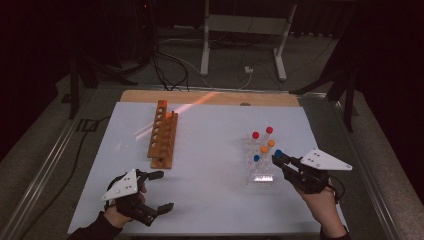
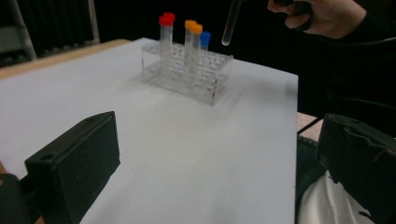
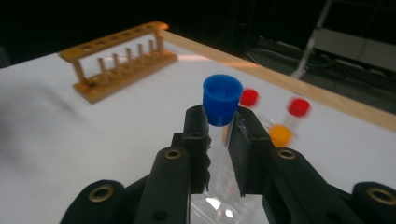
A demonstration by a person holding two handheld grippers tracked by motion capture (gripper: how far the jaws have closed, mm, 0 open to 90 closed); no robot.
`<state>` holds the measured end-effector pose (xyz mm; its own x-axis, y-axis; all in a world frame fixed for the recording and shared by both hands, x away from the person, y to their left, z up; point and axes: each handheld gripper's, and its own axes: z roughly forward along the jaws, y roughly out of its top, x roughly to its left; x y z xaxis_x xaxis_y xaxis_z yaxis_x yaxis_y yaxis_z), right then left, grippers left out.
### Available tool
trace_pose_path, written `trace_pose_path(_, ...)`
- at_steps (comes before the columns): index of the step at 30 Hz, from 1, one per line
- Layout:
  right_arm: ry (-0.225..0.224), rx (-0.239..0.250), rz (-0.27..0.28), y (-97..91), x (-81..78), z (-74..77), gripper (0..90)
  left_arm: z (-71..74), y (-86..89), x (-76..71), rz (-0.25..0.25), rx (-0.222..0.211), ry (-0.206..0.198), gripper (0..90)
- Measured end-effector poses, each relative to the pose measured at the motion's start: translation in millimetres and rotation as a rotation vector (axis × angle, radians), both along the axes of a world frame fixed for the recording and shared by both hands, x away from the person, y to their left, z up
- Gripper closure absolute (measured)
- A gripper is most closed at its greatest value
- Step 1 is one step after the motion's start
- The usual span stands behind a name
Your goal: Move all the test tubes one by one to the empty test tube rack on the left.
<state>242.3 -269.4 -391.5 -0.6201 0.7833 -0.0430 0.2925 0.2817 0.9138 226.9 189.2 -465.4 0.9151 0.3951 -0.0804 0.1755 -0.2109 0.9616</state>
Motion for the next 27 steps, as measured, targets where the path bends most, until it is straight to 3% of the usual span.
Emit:
trace_pose_path(6,0.000,0.019,0.112,22.4,-1.5,3.6,77.0,15.9,-10.1,3.6,-0.027,0.002,0.014,0.7)
trace_pose_path(13,0.043,-0.009,0.254,54.6,2.1,-15.7,77.0,34.4,-31.1,12.1,-0.089,-0.007,0.023,0.7)
trace_pose_path(20,0.083,-0.034,0.333,77.8,1.2,-29.3,77.0,43.3,-56.1,24.1,-0.157,-0.008,0.048,0.7)
trace_pose_path(27,0.106,-0.037,0.399,97.2,-2.9,-35.1,77.0,46.4,-74.7,33.4,-0.182,-0.006,0.060,5.5)
